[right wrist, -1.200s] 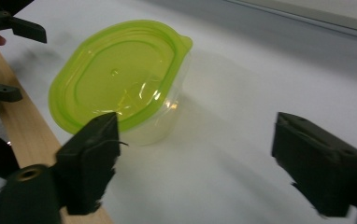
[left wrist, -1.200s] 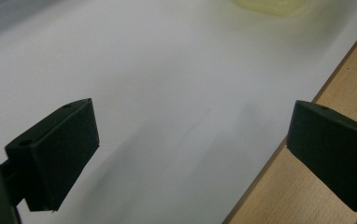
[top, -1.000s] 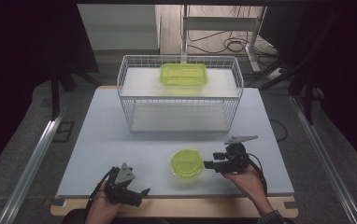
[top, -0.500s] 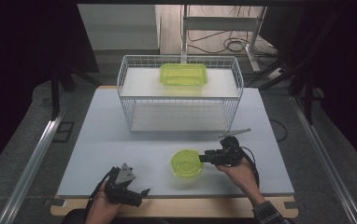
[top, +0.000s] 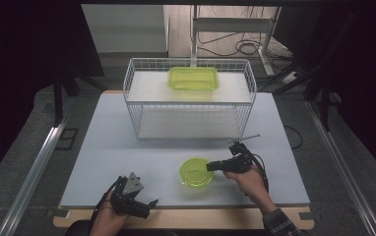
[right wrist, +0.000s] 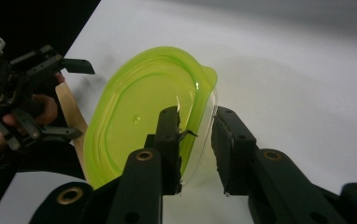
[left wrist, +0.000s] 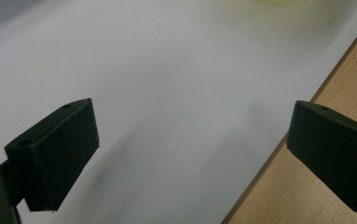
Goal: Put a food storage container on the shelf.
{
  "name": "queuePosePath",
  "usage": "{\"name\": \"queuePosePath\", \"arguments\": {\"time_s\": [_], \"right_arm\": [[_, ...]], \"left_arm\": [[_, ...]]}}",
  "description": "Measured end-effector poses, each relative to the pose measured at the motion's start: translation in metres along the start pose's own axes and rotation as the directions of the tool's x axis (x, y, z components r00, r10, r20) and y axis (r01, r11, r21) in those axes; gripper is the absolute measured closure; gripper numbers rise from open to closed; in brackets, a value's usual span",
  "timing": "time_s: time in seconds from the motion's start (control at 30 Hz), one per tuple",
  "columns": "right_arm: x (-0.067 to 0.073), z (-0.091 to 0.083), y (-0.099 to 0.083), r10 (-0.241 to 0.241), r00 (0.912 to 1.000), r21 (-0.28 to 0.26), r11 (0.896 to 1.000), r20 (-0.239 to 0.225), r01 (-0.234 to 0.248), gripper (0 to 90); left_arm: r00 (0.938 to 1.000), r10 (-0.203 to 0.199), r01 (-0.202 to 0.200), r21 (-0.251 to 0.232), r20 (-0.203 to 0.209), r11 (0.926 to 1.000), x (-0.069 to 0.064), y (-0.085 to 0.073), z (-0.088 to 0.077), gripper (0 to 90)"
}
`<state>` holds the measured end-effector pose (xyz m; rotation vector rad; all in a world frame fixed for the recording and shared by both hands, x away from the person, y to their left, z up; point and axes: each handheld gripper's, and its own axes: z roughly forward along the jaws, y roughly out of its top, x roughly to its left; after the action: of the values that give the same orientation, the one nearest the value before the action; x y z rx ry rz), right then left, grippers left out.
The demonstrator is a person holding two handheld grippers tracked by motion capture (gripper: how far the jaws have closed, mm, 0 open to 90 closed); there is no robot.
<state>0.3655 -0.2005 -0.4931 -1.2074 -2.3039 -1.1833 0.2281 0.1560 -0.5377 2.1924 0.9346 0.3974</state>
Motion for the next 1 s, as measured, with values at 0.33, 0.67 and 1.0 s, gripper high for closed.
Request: {"name": "queuePosePath", "arguments": {"time_s": [0.33, 0.67, 1.0], "right_arm": [[0.002, -0.001, 0.001, 0.059, 0.9953, 0.015, 0.998, -0.077, -0.058, 80.9], [0.005, -0.012, 0.005, 0.067, 0.9945, -0.020, 0.997, -0.080, -0.068, 81.2], [0.007, -0.029, 0.017, 0.071, 0.9924, -0.087, 0.993, -0.101, -0.080, 81.2]], "left_arm": [[1.0000, 0.004, -0.004, 0.000, -0.003, 1.0000, 0.000, 0.000, 0.000, 2.4], [1.0000, -0.001, 0.001, -0.011, -0.005, 0.9999, 0.000, 0.000, -0.002, 2.4], [0.9993, -0.035, 0.035, -0.038, 0.014, 0.9986, 0.002, 0.000, -0.004, 2.4]]}}
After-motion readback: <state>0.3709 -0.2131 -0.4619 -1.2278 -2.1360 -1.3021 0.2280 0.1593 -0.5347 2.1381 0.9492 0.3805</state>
